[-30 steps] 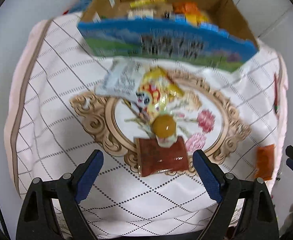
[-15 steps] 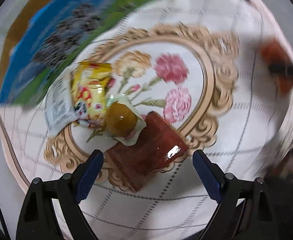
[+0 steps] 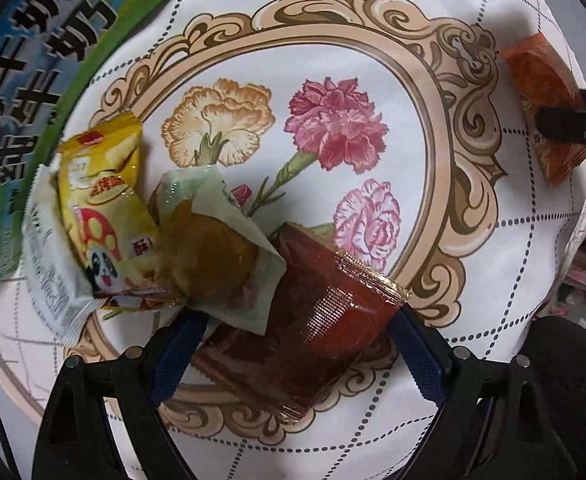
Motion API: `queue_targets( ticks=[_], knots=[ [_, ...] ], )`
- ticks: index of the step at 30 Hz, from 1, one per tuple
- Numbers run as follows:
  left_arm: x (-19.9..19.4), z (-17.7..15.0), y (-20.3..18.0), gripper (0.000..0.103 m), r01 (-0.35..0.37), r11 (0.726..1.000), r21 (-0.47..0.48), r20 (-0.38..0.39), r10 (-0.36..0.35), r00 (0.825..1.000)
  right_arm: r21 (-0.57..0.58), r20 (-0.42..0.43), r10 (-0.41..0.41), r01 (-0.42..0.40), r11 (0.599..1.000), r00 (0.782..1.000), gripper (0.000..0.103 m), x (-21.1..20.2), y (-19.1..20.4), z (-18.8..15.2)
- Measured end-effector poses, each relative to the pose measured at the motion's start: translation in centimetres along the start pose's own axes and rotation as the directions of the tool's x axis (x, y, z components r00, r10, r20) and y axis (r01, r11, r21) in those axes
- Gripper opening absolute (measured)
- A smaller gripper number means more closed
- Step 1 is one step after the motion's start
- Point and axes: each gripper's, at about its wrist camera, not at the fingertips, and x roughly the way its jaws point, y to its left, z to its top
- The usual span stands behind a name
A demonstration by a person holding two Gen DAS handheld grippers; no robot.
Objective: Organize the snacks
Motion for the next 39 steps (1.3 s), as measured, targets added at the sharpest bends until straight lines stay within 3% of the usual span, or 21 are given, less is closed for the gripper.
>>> queue_targets(
  ticks=[6,8,10,16,19,24,27,32,37,39],
  knots=[
    [-0.6,1.4,-0.7,0.091,-0.026,0.999,0.034,0.051,0.024,0.998,-0.032,-0.011,0.011,-0.011,0.999,1.0,0.066,0.5,1.8,1.2],
    [-0.9,1.6,-1.4,0.083,-0.022,0.999,0.024,0.078,0.02,0.997,-0.036,-0.008,0.026,-0.026,0.999,1.0,0.065,0.6,2.3,1.6],
    [-1.8,1.4,-1.8,0.067,-0.018,1.0,0.002,0.111,0.018,0.994,-0.041,0.002,0.033,-0.033,0.999,0.999,0.061,0.5,2.4,1.5],
    [-2.8,-1.7,-2.2,0.064,-0.01,0.99,-0.14,0.159,0.032,0.987,-0.036,0.013,0.085,-0.084,0.996,0.996,0.057,0.1,1.9,0.4],
    [-3.0,-3.0,-1.9,0.064,0.026,0.971,-0.236,0.166,0.014,0.986,-0.026,0.01,0.133,-0.133,0.991,0.991,0.056,0.0,2.3,-0.3],
    [-4.2,-5.5,-1.4,0.064,0.129,0.909,-0.395,0.209,-0.048,0.977,-0.016,0.015,0.207,-0.207,0.978,0.978,0.056,-0.2,4.3,-2.1],
    [-5.6,-7.7,-0.4,0.063,0.181,0.873,-0.453,0.262,-0.064,0.963,-0.027,0.019,0.253,-0.252,0.967,0.967,0.055,-0.5,5.7,-2.6],
    [-10.0,-9.9,1.0,0.062,0.279,0.812,-0.512,0.38,-0.077,0.922,-0.083,0.051,0.301,-0.297,0.951,0.952,0.053,-3.5,8.0,-2.3],
    [-14.1,-10.3,5.4,0.049,0.332,0.787,-0.52,0.464,-0.067,0.883,-0.162,0.095,0.342,-0.324,0.932,0.935,0.053,-7.7,10.7,-1.0],
    [-15.7,-10.2,7.2,0.049,0.339,0.78,-0.526,0.488,-0.049,0.871,-0.192,0.116,0.351,-0.325,0.926,0.929,0.053,-9.2,11.9,-0.4]
  ],
)
